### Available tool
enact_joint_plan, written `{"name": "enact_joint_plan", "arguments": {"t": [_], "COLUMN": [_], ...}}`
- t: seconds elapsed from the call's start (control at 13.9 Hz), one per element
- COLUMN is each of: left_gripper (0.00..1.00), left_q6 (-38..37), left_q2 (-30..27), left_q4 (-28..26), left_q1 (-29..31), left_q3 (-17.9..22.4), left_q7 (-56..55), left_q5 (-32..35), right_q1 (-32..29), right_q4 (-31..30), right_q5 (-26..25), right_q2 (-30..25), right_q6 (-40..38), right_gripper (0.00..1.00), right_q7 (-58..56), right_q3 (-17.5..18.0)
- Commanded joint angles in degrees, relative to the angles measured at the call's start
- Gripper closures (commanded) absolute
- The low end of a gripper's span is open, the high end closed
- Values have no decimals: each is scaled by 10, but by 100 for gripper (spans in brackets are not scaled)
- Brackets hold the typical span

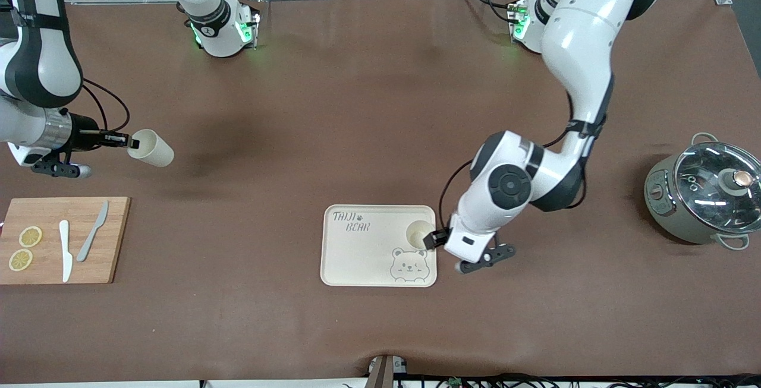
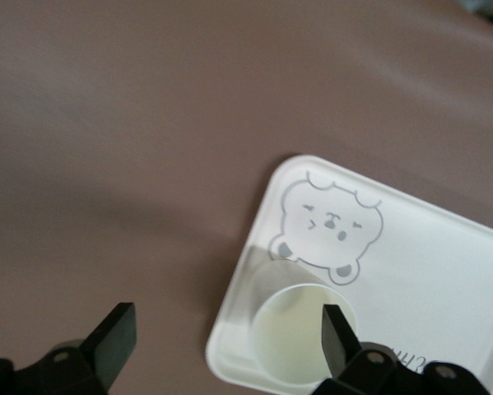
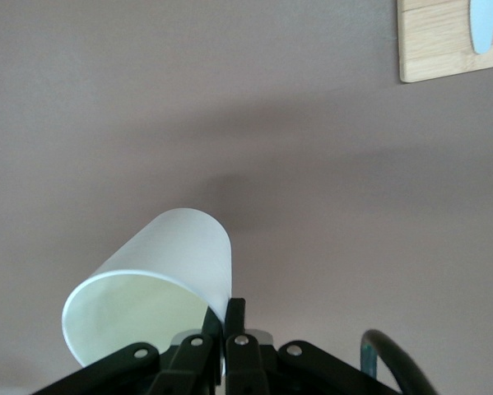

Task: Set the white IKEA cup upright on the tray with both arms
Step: 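Set the cup upright on the tray and open the left gripper, then withdraw the left gripper from the tray toward the pot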

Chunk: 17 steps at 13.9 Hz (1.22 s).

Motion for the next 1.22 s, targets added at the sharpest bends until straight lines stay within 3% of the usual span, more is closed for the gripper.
{"name": "enact_joint_plan", "arguments": {"t": [0.0, 0.58, 0.86, 1.15], "left_gripper": [0, 0, 0, 0], "left_q6": [-66, -176, -217, -255], "left_q2": [-77, -176, -206, -233], "left_q4": [-24, -24, -24, -24], "left_q1": [28, 134, 190, 226], "left_q3": [1, 0, -1, -1], "left_q7": [0, 140, 207, 253], "left_q5": [14, 15, 15, 14], "right_q1": [3, 7, 39, 95], "right_q4": [12, 12, 35, 42], "right_q5": [13, 31, 33, 32], "right_q2": [3, 1, 4, 10], "right_q6": [-18, -36, -27, 15], "right_gripper": [100, 100, 100, 100], "right_q7": [3, 3, 5, 165], "right_q3": [1, 1, 0, 0]}}
